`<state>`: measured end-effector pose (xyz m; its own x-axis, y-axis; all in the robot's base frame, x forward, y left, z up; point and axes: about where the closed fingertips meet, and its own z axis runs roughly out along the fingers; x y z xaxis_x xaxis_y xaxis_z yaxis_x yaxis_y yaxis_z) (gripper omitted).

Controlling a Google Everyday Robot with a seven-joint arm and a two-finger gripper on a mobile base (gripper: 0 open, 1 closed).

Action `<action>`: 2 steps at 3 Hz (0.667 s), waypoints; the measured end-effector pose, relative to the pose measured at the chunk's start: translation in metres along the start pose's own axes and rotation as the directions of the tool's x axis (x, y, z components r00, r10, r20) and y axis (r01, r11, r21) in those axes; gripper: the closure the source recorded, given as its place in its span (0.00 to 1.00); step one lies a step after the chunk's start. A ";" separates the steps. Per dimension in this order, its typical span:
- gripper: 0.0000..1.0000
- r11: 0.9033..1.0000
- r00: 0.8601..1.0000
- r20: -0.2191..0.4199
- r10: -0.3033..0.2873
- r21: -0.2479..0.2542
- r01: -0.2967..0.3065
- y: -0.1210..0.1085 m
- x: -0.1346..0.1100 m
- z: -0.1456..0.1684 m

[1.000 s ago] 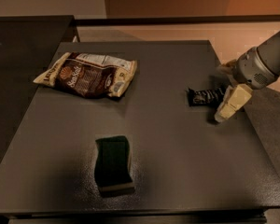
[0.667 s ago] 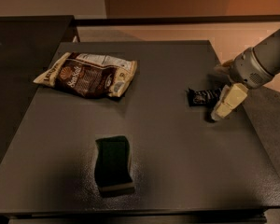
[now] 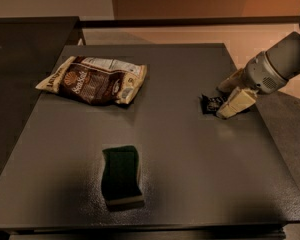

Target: Move rxbar chocolate near sponge

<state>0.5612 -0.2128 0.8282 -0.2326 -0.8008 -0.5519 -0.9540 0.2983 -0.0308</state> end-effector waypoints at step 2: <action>0.87 1.000 1.000 0.016 -0.006 -0.013 0.006 0.002 -0.012 -0.005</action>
Offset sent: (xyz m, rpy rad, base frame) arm -0.0026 0.0092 0.0208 0.0280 -0.0045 0.0110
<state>0.5612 -0.2047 0.8389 -0.2235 -0.7941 -0.5652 -0.9578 0.2865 -0.0238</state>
